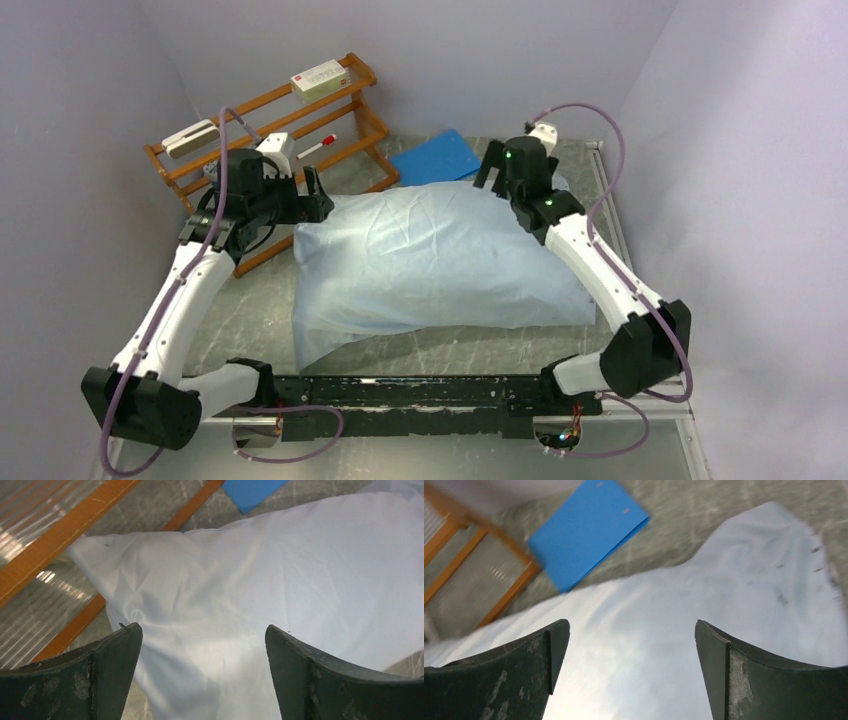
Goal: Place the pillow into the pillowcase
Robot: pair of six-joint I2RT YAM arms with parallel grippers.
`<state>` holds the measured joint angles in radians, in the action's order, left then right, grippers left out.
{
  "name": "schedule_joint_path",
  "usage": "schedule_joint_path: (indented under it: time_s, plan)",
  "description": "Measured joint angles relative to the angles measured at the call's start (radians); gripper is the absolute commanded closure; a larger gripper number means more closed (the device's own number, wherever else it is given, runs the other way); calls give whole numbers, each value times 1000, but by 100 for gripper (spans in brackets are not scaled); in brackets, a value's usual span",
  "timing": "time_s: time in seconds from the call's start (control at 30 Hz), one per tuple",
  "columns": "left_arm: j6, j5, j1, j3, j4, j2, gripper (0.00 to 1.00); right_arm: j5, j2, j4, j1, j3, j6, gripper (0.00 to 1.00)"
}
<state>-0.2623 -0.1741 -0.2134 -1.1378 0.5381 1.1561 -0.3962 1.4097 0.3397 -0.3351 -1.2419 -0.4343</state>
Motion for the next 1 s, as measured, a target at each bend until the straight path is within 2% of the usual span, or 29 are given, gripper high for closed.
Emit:
schedule_joint_path:
  time_s: [0.1, 0.2, 0.37, 0.57, 0.8, 1.0]
  plan:
    - [39, -16, -1, -17, 37, -48, 3, 8, -57, 39, -95, 19, -13, 0]
    - [71, -38, -3, -26, 41, -103, 3, 53, -109, 74, -127, 20, -14, 0]
    - [77, -103, -7, -29, 27, -218, 3, 192, -246, 74, -133, 31, -13, 0]
    - [62, -143, -7, -86, 31, -261, 3, 297, -363, 86, -134, 21, -10, 0]
    - [13, -167, -7, -46, -27, -397, 3, 360, -468, 99, -134, 28, -18, 0]
    - [-5, -181, -7, -24, -37, -406, 3, 373, -504, 98, -134, 80, -43, 0]
